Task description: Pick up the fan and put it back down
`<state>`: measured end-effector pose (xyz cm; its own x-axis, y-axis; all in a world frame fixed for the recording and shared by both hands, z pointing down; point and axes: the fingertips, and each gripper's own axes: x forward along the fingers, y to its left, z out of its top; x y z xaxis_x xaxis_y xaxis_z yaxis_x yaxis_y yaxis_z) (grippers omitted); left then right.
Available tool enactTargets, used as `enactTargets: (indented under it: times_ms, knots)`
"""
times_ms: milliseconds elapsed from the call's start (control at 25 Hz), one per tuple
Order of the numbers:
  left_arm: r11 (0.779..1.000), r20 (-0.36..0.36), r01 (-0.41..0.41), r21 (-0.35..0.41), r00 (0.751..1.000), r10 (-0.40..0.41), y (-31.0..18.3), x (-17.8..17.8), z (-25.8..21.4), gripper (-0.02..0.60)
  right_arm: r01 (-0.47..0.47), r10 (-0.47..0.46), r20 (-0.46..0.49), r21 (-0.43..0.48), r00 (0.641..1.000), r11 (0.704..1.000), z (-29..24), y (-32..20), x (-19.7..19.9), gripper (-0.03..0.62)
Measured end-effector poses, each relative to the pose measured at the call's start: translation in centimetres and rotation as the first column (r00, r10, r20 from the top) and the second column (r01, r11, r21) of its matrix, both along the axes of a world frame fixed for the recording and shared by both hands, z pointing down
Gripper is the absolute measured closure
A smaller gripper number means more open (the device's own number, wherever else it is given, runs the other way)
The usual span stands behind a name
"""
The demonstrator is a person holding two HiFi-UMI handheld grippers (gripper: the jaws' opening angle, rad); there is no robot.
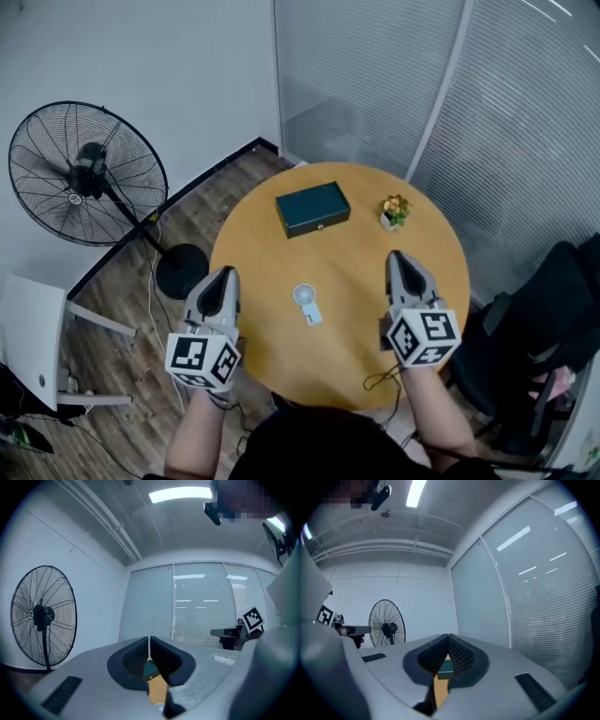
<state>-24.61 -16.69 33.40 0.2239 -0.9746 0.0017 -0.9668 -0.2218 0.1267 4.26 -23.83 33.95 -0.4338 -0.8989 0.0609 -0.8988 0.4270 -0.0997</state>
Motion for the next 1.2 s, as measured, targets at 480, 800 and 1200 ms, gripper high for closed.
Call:
enactTargets:
  times_ms: [480, 800, 1200]
  knots:
    - [0.987, 0.093, -0.066, 0.149, 0.994, 0.053, -0.5, 3.1, -7.1, 0.571, 0.053, -0.029, -0.09, 0.276, 0.996, 0.96, -8.3, 2.8, 1.0, 0.589]
    - [0.99, 0.104, -0.071, 0.119, 0.993, 0.058, -0.4, 4.3, -5.6, 0.571, 0.068, -0.048, -0.078, 0.267, 0.996, 0.961, -7.8, 3.0, 1.4, 0.589]
    - [0.994, 0.109, -0.048, 0.103, 0.993, 0.037, -0.2, 4.5, -5.4, 0.571, 0.087, -0.068, -0.08, 0.26, 0.994, 0.962, -7.2, 2.6, 1.6, 0.589]
